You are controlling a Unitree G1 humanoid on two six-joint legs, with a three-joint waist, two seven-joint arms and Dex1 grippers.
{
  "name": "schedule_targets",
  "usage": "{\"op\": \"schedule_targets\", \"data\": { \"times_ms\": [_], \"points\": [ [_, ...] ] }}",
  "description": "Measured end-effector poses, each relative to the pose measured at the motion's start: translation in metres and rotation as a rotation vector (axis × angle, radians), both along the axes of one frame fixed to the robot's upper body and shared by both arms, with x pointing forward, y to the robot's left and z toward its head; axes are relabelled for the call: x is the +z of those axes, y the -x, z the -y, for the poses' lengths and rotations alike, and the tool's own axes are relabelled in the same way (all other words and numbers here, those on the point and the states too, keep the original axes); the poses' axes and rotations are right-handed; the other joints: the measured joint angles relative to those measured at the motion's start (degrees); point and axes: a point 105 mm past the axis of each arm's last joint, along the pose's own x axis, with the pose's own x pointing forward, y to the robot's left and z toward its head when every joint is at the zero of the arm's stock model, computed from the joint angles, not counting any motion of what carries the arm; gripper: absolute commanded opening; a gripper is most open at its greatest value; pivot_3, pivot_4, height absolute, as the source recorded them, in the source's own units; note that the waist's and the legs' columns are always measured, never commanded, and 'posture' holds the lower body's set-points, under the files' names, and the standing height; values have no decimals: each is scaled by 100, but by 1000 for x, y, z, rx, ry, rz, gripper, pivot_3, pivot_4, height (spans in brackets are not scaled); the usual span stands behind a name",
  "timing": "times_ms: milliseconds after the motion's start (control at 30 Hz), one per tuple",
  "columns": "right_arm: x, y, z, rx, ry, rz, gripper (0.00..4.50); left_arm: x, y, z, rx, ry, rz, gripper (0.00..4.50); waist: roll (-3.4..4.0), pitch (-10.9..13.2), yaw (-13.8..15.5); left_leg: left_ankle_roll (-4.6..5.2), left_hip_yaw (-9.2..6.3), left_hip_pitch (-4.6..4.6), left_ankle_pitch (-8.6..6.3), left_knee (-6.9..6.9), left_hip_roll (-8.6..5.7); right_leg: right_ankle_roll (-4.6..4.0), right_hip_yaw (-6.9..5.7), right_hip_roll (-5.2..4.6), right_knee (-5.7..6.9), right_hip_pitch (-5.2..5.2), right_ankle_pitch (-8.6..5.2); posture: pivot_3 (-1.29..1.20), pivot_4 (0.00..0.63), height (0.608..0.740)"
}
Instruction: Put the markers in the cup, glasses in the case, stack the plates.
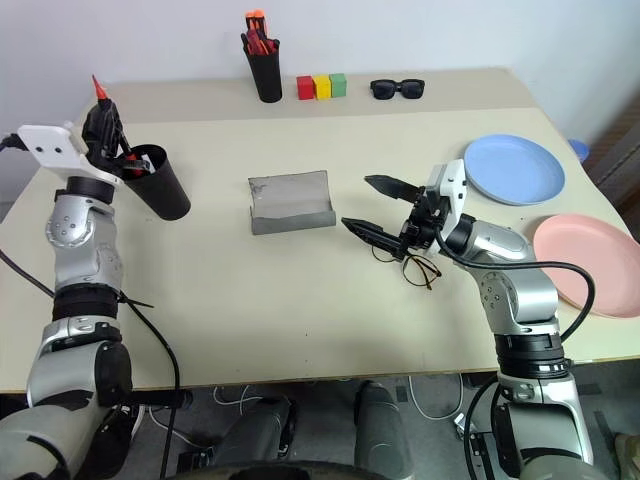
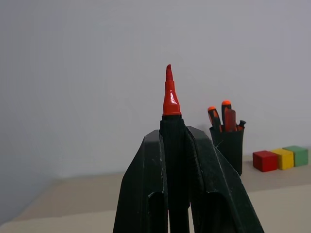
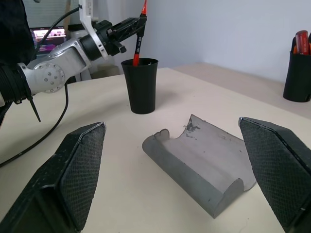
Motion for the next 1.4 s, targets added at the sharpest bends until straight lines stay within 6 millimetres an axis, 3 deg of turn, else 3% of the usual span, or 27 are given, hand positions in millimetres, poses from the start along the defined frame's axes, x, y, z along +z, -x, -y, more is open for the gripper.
{"op": "schedule_targets", "data": {
  "times_ms": [233,367,433,567,633,733,967,1100,1200,1400],
  "points": [
    [2,-1,0,-2,6,8,4500,-12,3,0,-31,9,-34,4454,0,0,-10,0,0,2,0,-2,1,-1,0,1,1,-1,1,0,150,740],
    [4,-1,-1,-2,6,16,4500,-3,5,8,-92,12,-14,4454,0,0,3,0,-1,0,0,-1,1,-1,0,1,0,0,1,0,150,740],
    [4,-2,-1,-5,6,16,4500,5,6,23,-192,1,-13,4454,0,0,8,1,-1,-1,-1,1,1,-1,0,0,1,0,1,0,150,740],
    [4,-3,-1,-12,9,17,4500,9,13,89,-592,-92,-136,4454,0,0,-10,4,-1,0,-2,1,0,0,0,0,3,1,1,0,150,740],
    [5,-3,-1,-16,10,18,4500,-5,19,122,-781,-172,-274,4454,2,-1,-28,6,1,3,-3,0,0,-1,0,2,6,1,1,0,150,740],
    [6,-5,-1,-24,9,19,4500,-29,14,149,-907,-250,-444,4454,2,0,-38,5,1,4,-2,0,2,-2,0,12,4,1,2,0,150,740],
    [7,-6,-1,-47,-1,24,4500,-87,-2,187,-996,-426,-745,4454,2,0,-15,6,1,0,-2,-1,2,-3,1,13,-2,0,3,0,150,740],
    [9,-4,-2,-58,0,35,4500,-115,0,195,-1026,-469,-847,4454,1,0,-37,6,1,0,-3,-3,3,-3,1,13,-1,-3,3,0,150,740],
    [10,-3,-1,-69,0,39,4500,-120,2,196,-1042,-530,-879,3599,1,0,-19,6,1,0,-3,-1,2,-3,2,12,-1,-1,3,0,150,740],
    [8,-3,0,-77,0,35,4500,-119,5,200,-1073,-580,-882,543,1,0,-11,7,1,0,-3,0,2,-3,2,12,0,0,3,0,150,740]
  ]
}}
